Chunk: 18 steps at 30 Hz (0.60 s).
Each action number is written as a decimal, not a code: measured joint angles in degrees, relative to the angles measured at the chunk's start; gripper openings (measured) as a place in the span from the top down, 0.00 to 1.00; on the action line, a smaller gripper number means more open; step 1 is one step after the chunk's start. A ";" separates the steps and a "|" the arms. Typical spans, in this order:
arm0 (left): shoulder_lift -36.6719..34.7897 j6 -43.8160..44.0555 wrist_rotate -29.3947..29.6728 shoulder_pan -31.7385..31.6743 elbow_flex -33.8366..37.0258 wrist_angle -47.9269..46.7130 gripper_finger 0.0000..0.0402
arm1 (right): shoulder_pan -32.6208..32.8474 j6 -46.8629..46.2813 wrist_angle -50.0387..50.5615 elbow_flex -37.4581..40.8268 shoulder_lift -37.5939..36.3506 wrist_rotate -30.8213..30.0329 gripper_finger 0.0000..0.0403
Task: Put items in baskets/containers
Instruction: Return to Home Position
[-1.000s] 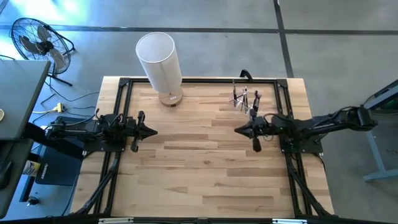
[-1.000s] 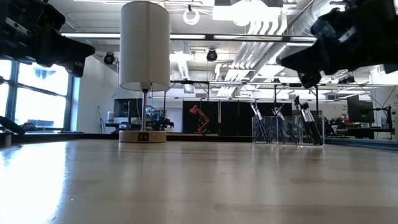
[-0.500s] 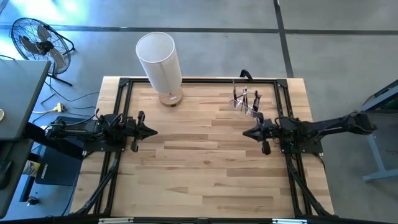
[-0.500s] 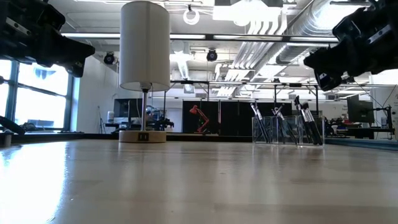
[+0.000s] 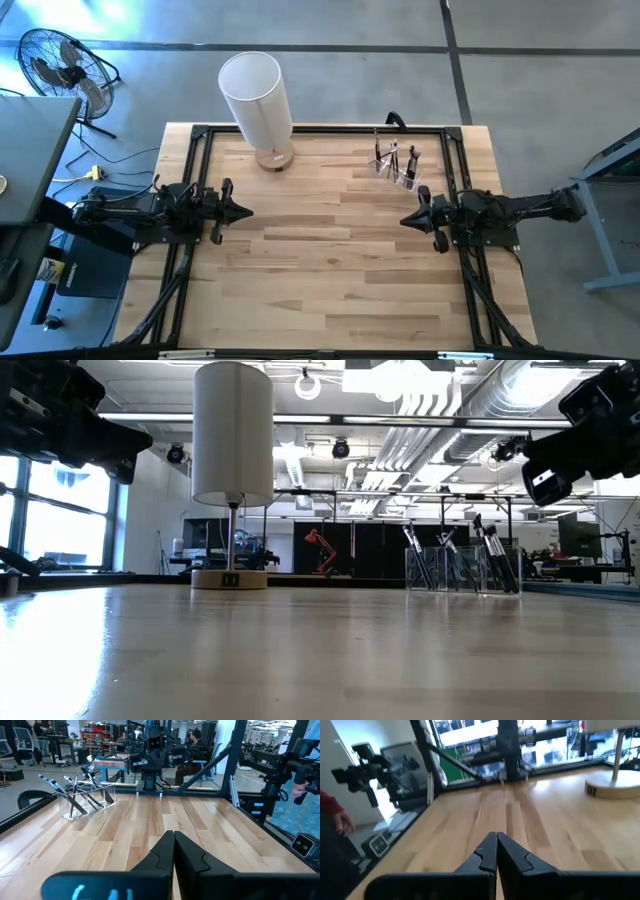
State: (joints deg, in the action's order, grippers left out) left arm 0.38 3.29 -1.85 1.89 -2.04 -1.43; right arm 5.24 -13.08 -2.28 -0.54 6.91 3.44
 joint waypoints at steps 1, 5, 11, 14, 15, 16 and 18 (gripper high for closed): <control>0.01 0.00 0.00 0.00 0.00 0.00 1.00 | 0.11 0.11 0.50 0.00 -1.15 -0.13 1.00; 0.02 0.00 -0.13 0.00 0.00 0.02 1.00 | 0.19 4.20 0.72 -0.04 -3.29 -0.31 1.00; 0.02 0.00 -0.13 0.00 0.00 0.02 1.00 | 0.15 11.76 0.87 -0.04 -3.14 -0.61 1.00; 0.02 0.00 -0.13 0.00 0.00 0.02 1.00 | 0.15 13.00 0.85 -0.04 -3.16 -1.40 1.00; 0.02 0.00 -0.13 0.00 0.00 0.02 1.00 | 0.15 13.00 0.85 -0.04 -3.16 -1.57 1.00; 0.01 0.00 -0.13 0.00 0.00 0.01 1.00 | 0.15 13.06 0.85 -0.04 -3.16 -1.67 1.00; 0.01 0.00 -0.13 0.00 0.00 0.01 1.00 | 0.15 13.09 0.85 -0.04 -3.16 -1.66 1.00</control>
State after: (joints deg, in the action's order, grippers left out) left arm 0.39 3.29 -1.98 1.89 -2.04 -1.42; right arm 5.39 0.01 -1.43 -0.58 3.75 1.78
